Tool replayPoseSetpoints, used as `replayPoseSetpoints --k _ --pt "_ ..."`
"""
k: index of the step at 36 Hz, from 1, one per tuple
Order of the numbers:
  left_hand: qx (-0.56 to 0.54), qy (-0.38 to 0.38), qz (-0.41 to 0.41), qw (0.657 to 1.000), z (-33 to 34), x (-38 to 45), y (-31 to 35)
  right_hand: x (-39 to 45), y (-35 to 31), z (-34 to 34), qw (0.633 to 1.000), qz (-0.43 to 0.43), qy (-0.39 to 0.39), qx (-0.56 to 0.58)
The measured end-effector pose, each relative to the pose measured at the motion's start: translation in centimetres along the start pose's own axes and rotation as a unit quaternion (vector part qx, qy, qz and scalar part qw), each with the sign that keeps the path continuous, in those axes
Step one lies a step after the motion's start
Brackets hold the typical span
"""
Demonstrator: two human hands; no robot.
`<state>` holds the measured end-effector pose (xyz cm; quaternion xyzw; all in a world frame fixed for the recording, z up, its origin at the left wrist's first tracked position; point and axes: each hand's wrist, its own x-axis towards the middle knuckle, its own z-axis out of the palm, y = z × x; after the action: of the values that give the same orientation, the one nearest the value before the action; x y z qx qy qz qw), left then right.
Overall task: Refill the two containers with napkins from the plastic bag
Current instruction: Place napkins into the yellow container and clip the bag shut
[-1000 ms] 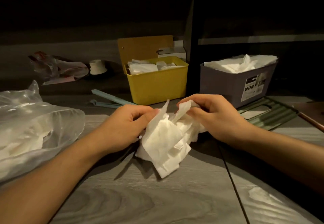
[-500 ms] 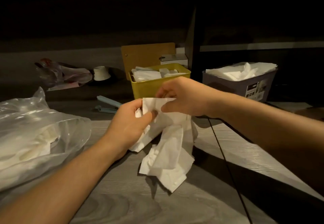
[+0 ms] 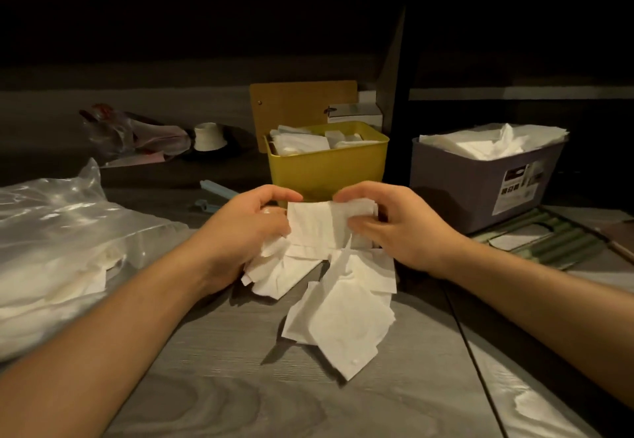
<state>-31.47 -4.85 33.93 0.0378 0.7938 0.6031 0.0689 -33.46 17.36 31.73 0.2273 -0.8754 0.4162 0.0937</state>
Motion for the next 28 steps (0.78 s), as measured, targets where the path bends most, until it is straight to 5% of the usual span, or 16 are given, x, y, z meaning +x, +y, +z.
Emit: replayPoseSetpoints --k 5,10,16,21,24,28 --pt "0.029 -0.037 -0.034 0.998 -1.2 0.4 0.2 0.3 0.5 -0.2 0.984 0.068 0.085 0.139" --pt "0.206 -0.035 -0.012 0.978 -2.0 0.3 0.5 0.3 0.6 -0.3 0.965 0.096 0.112 0.217" --pt "0.286 -0.035 0.002 0.957 -0.5 -0.2 0.4 0.2 0.4 -0.3 0.954 0.076 0.100 0.272" --pt "0.175 0.034 0.027 0.984 0.2 0.1 -0.3 0.1 -1.0 -1.2 0.906 0.019 0.002 0.423" --pt "0.102 0.051 0.039 0.993 0.2 0.0 -0.2 0.0 -2.0 -1.7 0.922 -0.013 -0.071 0.380" --pt "0.079 0.039 0.058 0.994 0.5 -0.4 0.0 -0.3 -2.7 -0.8 0.982 -0.051 -0.083 0.159"
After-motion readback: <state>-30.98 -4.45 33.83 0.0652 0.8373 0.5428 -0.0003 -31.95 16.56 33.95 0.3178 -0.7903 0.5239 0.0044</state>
